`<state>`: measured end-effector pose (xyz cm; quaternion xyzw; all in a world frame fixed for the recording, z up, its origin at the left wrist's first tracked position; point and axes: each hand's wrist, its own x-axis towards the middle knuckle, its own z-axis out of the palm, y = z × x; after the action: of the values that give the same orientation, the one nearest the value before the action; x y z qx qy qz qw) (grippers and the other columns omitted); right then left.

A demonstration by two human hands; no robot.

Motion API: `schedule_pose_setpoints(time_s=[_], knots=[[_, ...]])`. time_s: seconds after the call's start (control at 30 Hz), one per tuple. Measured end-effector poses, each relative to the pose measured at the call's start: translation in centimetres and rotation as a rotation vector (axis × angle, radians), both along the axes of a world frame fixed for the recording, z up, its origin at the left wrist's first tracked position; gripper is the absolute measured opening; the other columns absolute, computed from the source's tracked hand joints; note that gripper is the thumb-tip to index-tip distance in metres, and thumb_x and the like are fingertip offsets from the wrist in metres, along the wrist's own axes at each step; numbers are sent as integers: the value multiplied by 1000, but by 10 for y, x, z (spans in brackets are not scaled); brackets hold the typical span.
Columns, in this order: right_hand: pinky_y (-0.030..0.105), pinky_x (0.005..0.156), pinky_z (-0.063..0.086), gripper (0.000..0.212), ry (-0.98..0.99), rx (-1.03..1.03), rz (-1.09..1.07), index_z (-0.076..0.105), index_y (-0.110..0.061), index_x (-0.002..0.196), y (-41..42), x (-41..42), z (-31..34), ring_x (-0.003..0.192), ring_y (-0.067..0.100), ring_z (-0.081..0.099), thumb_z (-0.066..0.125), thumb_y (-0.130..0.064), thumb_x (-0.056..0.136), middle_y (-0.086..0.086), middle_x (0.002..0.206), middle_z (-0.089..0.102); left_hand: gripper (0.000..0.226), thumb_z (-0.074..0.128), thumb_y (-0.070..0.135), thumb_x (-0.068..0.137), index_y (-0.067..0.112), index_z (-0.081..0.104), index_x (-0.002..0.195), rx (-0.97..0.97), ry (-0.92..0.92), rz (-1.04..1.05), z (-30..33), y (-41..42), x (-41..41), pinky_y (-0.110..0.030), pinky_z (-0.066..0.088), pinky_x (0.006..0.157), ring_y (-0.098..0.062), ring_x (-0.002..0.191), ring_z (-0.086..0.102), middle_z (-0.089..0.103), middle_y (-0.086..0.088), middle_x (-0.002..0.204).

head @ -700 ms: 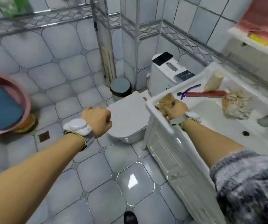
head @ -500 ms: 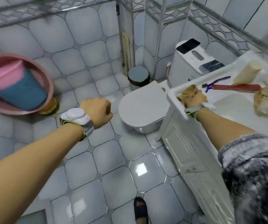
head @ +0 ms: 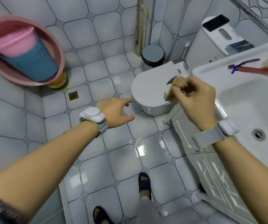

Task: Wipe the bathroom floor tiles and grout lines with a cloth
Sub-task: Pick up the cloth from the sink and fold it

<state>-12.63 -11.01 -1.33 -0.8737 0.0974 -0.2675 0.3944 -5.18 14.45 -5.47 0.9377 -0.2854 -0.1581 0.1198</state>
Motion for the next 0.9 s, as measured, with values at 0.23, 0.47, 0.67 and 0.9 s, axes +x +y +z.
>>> schedule_pose_setpoints(time_s=[0.23,0.47,0.67,0.9], knots=[[25,62,52,18,191,210,165,65,-16,72,156,-59,-49,59,12,59,79,-25,78,-3,61,62,19,66,48,76,34,64,89,-327,122,104,-48,88,-63,-35,54,72,-2,77,61,66,15,83],[26,63,41,29,410,117,160,58,-17,65,274,-112,-176,69,8,52,80,-33,76,-3,74,54,12,59,37,77,25,59,76,-306,156,242,-153,228,-131,-31,50,65,-11,70,56,63,9,76],[37,70,51,25,705,149,389,55,-19,70,329,-167,-343,69,8,57,71,-31,84,-9,69,58,12,53,32,80,24,44,76,-209,307,346,-318,285,-197,-31,43,58,-18,64,52,56,6,68],[19,52,36,29,904,283,431,47,-27,65,342,-209,-572,52,3,40,67,-26,87,-11,55,45,13,49,34,86,27,42,78,-191,423,593,-543,280,-264,-29,41,50,-16,52,48,52,4,59]])
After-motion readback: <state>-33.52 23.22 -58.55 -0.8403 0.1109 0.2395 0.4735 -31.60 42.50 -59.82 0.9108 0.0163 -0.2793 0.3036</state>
